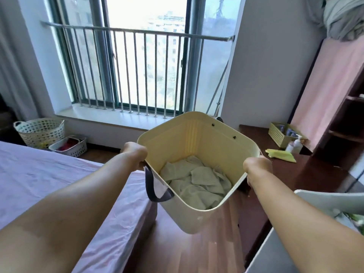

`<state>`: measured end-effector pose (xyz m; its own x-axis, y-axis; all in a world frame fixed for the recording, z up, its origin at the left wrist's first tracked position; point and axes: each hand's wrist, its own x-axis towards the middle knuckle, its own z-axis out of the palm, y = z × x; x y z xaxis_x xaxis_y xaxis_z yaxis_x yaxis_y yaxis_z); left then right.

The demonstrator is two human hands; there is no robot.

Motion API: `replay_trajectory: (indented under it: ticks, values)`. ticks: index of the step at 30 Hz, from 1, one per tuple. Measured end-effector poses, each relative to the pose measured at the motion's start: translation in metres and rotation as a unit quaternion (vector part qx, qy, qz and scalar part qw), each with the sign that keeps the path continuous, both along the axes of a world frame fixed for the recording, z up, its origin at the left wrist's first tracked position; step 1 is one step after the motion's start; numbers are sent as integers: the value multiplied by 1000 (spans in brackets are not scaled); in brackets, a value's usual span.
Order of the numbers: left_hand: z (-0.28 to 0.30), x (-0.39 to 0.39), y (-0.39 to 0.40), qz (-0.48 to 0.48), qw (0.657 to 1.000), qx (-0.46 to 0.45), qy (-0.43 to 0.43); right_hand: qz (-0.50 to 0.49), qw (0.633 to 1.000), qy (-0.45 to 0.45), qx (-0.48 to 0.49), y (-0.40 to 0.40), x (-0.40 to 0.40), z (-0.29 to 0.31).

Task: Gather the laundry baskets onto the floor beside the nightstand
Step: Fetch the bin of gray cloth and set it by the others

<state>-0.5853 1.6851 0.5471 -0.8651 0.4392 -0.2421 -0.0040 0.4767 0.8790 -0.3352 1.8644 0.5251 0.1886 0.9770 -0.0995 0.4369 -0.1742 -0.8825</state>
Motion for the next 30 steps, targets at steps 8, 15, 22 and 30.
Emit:
replay_trajectory:
  ticks: [8,15,22,30]
  values:
    - [-30,-70,217,84,996,-39,-2,60,998,-12,-32,236,-92,-28]
    - [-33,-135,309,134,990,-24,-22,111,993,-26,-29,349,-169,-17]
    - [-37,-212,361,177,983,-47,-19,159,985,-40,-51,417,-263,-26]
    - [-59,-358,433,215,974,-64,-3,200,978,-32,-59,493,-425,-39]
